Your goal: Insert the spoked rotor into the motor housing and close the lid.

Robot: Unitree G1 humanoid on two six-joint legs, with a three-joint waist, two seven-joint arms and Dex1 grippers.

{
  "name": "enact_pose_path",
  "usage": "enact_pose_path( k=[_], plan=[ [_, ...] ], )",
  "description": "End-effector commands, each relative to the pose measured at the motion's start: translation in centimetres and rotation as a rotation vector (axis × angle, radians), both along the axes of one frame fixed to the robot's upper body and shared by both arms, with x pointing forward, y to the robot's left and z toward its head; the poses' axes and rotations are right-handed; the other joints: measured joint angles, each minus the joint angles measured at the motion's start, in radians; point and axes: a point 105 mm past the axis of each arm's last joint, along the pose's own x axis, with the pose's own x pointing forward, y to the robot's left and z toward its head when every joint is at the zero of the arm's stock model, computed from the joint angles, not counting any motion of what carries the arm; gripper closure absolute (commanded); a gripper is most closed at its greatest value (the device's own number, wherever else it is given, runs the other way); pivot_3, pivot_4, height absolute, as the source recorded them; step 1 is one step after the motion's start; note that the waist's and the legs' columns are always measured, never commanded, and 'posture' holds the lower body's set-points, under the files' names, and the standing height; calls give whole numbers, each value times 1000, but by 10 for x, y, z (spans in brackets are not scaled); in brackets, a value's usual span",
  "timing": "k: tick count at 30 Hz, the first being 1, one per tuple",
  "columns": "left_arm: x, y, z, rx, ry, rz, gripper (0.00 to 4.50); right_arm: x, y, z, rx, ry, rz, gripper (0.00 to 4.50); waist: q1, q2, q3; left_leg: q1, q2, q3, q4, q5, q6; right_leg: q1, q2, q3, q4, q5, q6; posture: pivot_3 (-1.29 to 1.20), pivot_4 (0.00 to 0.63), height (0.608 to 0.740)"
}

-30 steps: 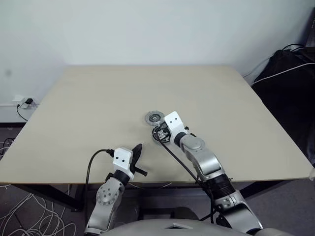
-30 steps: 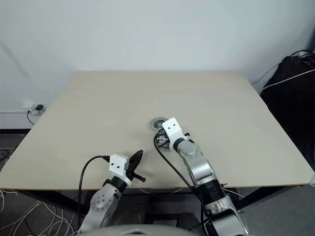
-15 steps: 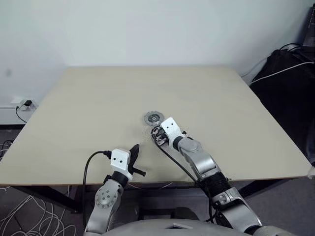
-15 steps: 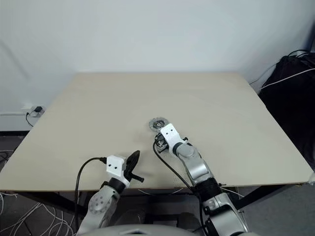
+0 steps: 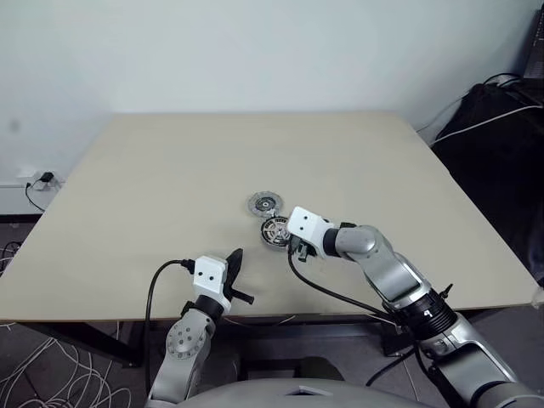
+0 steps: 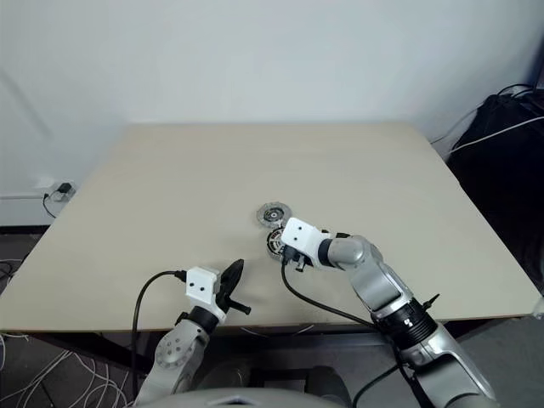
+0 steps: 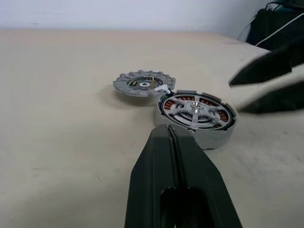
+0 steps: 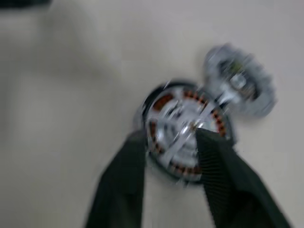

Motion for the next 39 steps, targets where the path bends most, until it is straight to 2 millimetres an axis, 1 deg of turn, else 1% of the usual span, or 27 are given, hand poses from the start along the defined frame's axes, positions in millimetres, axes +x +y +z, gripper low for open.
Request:
enact_pose_path(
  k=[1, 5, 8, 12, 18, 26, 29, 34, 35, 36, 39],
  plan=[
    [4, -3, 11, -16, -48, 2, 4500, 0, 5, 13, -71, -38, 127, 1637, 0, 0, 0, 0, 0, 0, 0, 0, 0, 0, 0, 0, 0, 0, 0, 0, 0, 740],
    [4, -5, 10, -21, -47, 4, 4500, 6, 2, 8, -162, -18, 188, 1637, 1, -1, 1, 0, 0, 0, 1, 0, 0, 0, 0, 0, 0, 0, 0, 0, 0, 740],
    [4, -6, 9, -26, -47, 5, 4500, 11, 6, 7, -174, -11, 206, 1637, 3, -2, 1, 0, 0, 0, 1, 0, 0, 1, 0, 0, 0, 0, 1, 0, 0, 740],
    [3, -5, 9, -27, -48, 10, 4500, 18, 7, 0, -211, 6, 218, 1637, 5, -3, 2, 0, 0, 0, 2, 0, 0, 1, 0, 0, 0, 1, 1, 0, 0, 740],
    [2, -1, 5, -21, -45, 24, 4500, 23, 14, -10, -222, 30, 225, 1637, 7, -3, 2, 0, 0, 0, 1, 0, 0, 0, 0, 0, 0, 1, 1, 0, 0, 740],
    [3, 0, 9, -21, -55, 40, 4500, 26, 10, -23, -238, 73, 202, 1637, 7, -2, 1, 0, 0, 0, 2, 0, 0, 1, 0, 0, 1, 1, 1, 0, 0, 740],
    [4, 0, 11, -23, -55, 44, 4500, 27, 8, -25, -237, 79, 193, 2254, 7, -2, 1, 0, 0, 0, 2, 0, 0, 1, 0, 0, 1, 1, 1, 0, 0, 740],
    [3, -1, 11, -26, -52, 41, 4500, 29, 7, -24, -235, 68, 180, 3930, 7, -1, 0, 1, 0, 0, 2, 0, 0, 1, 0, 0, 1, 1, 1, 0, 0, 740],
    [3, -2, 12, -27, -52, 38, 4500, 30, 7, -24, -235, 66, 178, 4195, 6, -1, 0, 1, 0, 0, 1, 0, 0, 1, 0, 0, 1, 1, 1, 0, 0, 740],
    [3, -2, 13, -27, -52, 36, 4500, 30, 7, -23, -235, 64, 176, 4411, 5, -1, 0, 1, 0, 0, 2, 0, 0, 1, 0, 0, 2, 1, 1, 0, 0, 740],
    [3, -4, 14, -30, -52, 29, 4500, 31, 6, -22, -231, 58, 171, 4470, 5, -1, 0, 1, 0, 0, 2, 0, 0, 1, 0, 0, 2, 1, 2, 0, 0, 740]
  ],
)
